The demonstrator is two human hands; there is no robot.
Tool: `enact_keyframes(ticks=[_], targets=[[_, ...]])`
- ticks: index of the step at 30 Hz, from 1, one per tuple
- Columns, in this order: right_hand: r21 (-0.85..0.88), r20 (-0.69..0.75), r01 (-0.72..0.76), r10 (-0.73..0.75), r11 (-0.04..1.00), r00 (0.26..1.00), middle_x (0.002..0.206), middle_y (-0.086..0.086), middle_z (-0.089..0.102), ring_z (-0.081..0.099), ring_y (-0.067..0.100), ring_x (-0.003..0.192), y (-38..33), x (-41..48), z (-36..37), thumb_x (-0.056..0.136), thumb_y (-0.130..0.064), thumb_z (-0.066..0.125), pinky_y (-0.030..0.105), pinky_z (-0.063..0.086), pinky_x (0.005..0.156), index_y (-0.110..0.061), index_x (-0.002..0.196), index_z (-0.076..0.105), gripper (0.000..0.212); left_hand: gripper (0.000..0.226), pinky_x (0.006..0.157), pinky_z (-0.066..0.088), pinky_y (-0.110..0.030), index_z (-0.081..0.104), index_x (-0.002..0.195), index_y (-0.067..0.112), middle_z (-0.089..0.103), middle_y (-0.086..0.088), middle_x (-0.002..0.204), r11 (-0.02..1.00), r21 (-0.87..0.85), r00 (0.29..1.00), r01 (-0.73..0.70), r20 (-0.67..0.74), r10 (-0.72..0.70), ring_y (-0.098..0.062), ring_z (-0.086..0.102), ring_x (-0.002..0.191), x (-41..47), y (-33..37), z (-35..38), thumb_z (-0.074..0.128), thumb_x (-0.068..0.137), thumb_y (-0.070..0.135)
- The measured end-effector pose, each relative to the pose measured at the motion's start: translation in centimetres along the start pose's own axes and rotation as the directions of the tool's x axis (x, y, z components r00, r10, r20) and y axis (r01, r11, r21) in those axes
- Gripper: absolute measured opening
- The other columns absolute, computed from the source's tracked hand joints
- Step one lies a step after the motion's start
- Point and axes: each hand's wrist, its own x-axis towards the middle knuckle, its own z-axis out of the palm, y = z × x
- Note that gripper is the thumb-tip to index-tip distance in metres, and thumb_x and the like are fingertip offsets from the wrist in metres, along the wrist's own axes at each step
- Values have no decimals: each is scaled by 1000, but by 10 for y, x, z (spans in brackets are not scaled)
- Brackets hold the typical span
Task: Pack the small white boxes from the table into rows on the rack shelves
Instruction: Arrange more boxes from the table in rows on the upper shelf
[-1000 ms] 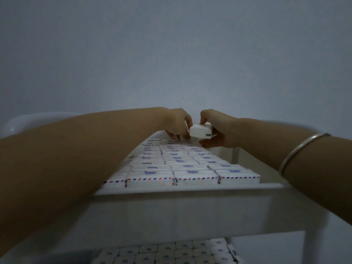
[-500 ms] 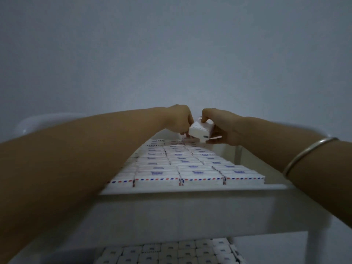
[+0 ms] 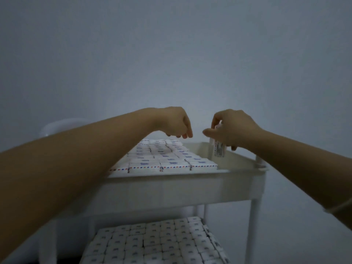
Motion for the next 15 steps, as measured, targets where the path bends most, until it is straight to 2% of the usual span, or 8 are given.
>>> enact_keyframes(ticks=[3,6,8,11,13,15], targets=[[-63,103,-65,72,996,992,57,-1,69,64,10,41,1,-26,-1,85,-63,57,20,47,46,-16,76,65,49,37,93,52,-28,75,98,26,72,11,101,996,-3,995,-92,49,92,-7,65,98,-27,21,10,46,89,4],[74,297,-179,149,981,943,54,-1,68,66,12,48,0,-39,-10,84,-54,65,23,55,54,-9,85,66,45,36,87,48,-23,73,104,31,69,8,108,989,77,991,-127,60,123,-9,62,100,-49,30,20,49,88,10],[202,468,-288,166,936,868,71,4,72,65,14,57,0,-43,-23,85,-42,69,25,56,61,-9,95,65,35,34,90,44,-22,69,115,29,66,7,118,987,99,990,-130,66,124,-10,58,107,-60,30,24,48,92,15],[209,611,-303,118,930,783,105,9,67,63,17,79,4,-48,-37,84,-37,71,27,53,76,-11,107,65,35,36,107,35,-26,59,131,25,55,7,138,985,99,988,-140,83,133,-13,50,125,-72,27,30,42,100,21],[157,617,-241,96,958,782,108,6,66,63,19,92,8,-54,-40,83,-42,71,29,52,86,-14,114,67,42,41,111,31,-27,54,135,29,49,5,145,979,99,984,-177,42,174,-15,44,132,-78,26,35,38,101,16],[112,572,-177,82,978,816,106,1,66,62,17,98,11,-60,-38,81,-52,69,28,50,87,-21,112,69,44,45,105,34,-24,58,131,32,53,4,141,973,82,976,-215,-14,217,-16,48,127,-82,27,40,38,98,10]])
